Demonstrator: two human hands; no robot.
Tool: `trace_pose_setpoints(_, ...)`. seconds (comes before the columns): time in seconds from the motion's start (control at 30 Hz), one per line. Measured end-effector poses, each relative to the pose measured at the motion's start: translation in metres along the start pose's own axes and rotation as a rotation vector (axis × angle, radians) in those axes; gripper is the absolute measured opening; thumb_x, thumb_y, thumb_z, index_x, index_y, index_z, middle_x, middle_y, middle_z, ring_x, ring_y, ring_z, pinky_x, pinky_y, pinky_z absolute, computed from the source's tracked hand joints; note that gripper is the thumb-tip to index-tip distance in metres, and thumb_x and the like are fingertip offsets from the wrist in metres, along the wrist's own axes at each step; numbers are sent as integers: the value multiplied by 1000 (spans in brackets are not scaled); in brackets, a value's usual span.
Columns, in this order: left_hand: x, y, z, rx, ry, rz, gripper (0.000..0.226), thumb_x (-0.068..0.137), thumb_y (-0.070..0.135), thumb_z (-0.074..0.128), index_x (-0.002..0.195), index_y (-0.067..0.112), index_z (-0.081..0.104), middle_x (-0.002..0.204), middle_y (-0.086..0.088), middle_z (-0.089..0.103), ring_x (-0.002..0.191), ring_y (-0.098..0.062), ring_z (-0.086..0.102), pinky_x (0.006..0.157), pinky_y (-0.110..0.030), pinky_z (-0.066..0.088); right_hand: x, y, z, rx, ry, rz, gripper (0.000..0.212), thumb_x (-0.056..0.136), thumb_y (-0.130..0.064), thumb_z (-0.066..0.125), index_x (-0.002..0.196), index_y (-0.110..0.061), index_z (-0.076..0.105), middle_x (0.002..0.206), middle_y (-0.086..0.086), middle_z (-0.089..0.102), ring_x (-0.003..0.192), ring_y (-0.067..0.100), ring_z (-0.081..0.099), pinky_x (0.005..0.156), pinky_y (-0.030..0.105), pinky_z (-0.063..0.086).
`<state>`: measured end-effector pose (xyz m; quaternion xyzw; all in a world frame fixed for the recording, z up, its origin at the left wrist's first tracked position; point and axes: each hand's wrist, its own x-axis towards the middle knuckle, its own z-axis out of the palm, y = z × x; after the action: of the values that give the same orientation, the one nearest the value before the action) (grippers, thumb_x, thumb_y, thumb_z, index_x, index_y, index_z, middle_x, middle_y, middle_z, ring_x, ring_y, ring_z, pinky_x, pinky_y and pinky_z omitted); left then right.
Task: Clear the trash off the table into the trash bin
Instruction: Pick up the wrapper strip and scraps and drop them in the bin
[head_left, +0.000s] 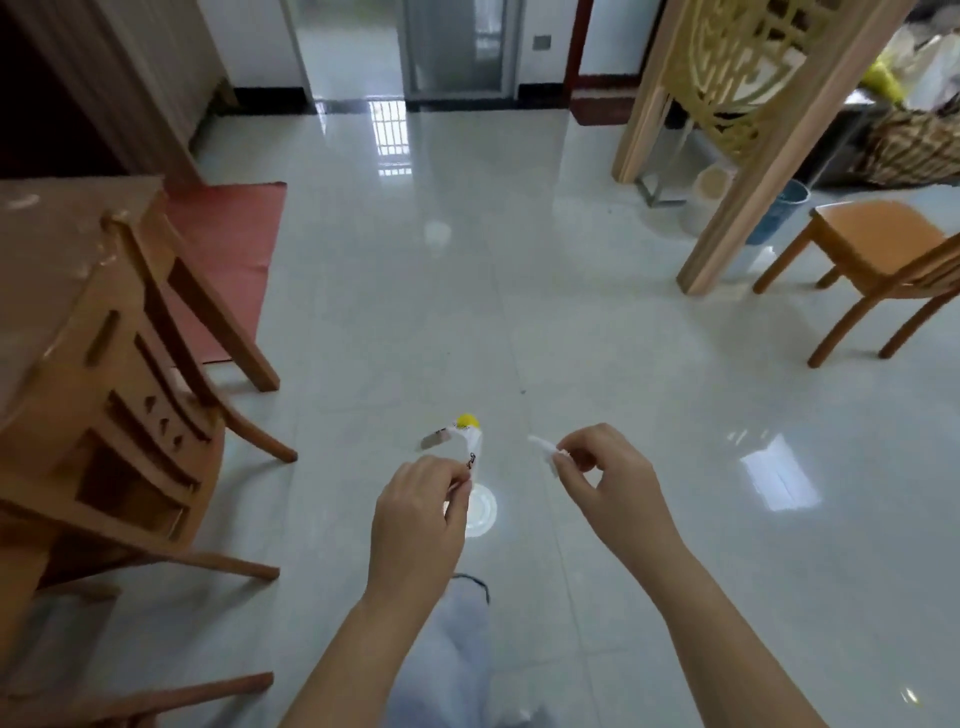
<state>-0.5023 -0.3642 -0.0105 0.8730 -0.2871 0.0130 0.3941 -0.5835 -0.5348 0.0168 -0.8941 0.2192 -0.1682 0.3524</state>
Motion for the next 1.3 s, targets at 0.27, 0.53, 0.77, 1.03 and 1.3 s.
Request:
trace_pose_setpoints(0.27,170,-98,-39,31,138,-183,11,81,21,50,78,15,58,74,4,59,69,-17,51,61,-27,41,209,-60,99,-29,-186,-156,7,81,-14,62,75,-14,58,73,1,58,70,15,53,63,27,44)
trace_pose_setpoints(0.53,328,-178,-86,15,288,-316,10,78,4,59,77,13,59,74,8,56,74,-8,47,66,-9,33,384,-128,180,47,-256,-262,7,81,-12,60,75,-13,58,73,1,57,71,14,52,63,23,40)
trace_pose_setpoints(0.77,447,-238,-79,12,283,-394,15,78,-1,63,76,13,60,72,23,48,74,-12,50,64,-10,32,525,-117,235,34,-278,-235,9,81,-12,62,73,-15,59,74,-1,59,69,6,53,60,8,36)
trace_pose_setpoints(1.03,656,-294,-84,45,277,-342,10,78,5,60,75,14,59,75,8,57,73,-8,48,68,-2,31,735,-134,281,110,-263,-249,12,82,-13,60,71,-18,58,74,-4,59,77,5,52,61,7,35)
trace_pose_setpoints(1.3,781,-369,-121,28,468,-474,5,72,10,56,73,12,60,74,4,63,75,-5,48,68,0,31,891,-205,369,154,-396,-356,12,82,-13,61,71,-17,58,75,-3,59,76,7,53,65,9,38)
